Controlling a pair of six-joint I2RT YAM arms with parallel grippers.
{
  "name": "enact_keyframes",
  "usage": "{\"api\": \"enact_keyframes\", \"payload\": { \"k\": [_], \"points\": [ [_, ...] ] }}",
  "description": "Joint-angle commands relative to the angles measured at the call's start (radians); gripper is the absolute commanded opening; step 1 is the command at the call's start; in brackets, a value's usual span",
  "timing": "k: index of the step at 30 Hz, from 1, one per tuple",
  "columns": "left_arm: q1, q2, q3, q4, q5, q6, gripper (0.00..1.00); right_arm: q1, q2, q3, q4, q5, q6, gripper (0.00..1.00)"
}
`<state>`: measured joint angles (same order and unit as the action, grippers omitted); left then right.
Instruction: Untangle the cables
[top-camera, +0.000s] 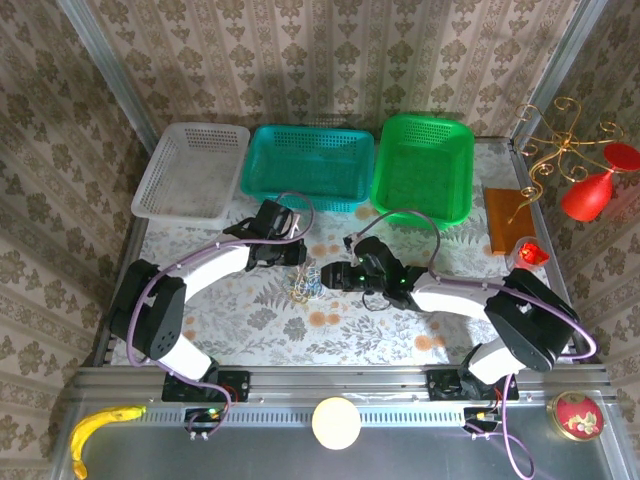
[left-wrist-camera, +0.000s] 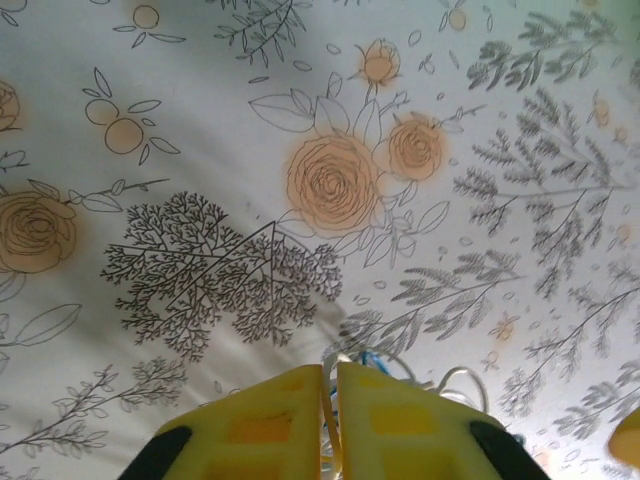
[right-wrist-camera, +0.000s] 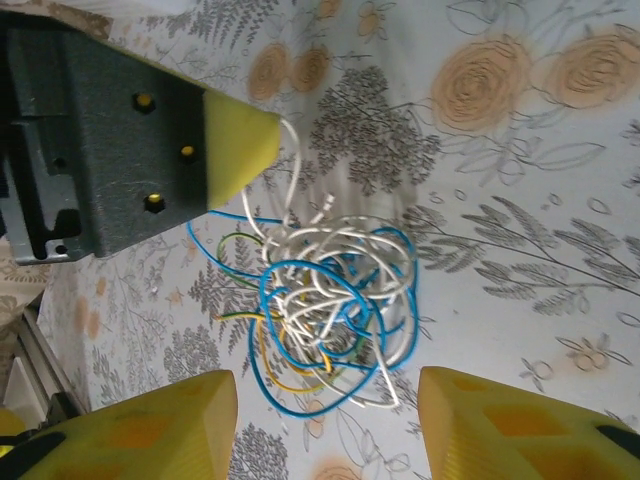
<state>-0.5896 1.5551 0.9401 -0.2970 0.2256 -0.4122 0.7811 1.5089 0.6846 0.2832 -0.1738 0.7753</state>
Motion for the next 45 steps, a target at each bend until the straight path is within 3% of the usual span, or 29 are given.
{"api": "enact_keyframes", "payload": {
  "k": [1,11,16,21,27,35,45],
  "points": [
    [-0.001,-0.020,-0.013,0.033,0.020,-0.005,0.00,0.015,0.040,0.050,0.030,-0.018,-0.025,0.53],
    [0.000,-0.152,-0.069,0.078,0.063,-0.085,0.00,0.026,0.238,0.152,0.091,0.007,0.006,0.51],
    [-0.001,-0.235,-0.095,0.112,0.106,-0.151,0.00,0.030,0.313,0.140,0.123,0.066,0.045,0.43],
    [0.000,-0.323,-0.121,0.148,0.128,-0.218,0.00,0.035,0.324,0.086,0.160,0.115,0.086,0.36],
    [0.008,-0.384,-0.126,0.197,0.144,-0.285,0.00,0.043,0.325,0.069,0.168,0.133,0.093,0.35],
    [0.020,-0.473,-0.197,0.405,0.159,-0.415,0.00,0.047,0.321,0.050,0.165,0.148,0.099,0.34],
    [0.023,-0.554,-0.208,0.508,0.161,-0.481,0.00,0.047,0.335,0.035,0.172,0.158,0.111,0.32]
  ]
}}
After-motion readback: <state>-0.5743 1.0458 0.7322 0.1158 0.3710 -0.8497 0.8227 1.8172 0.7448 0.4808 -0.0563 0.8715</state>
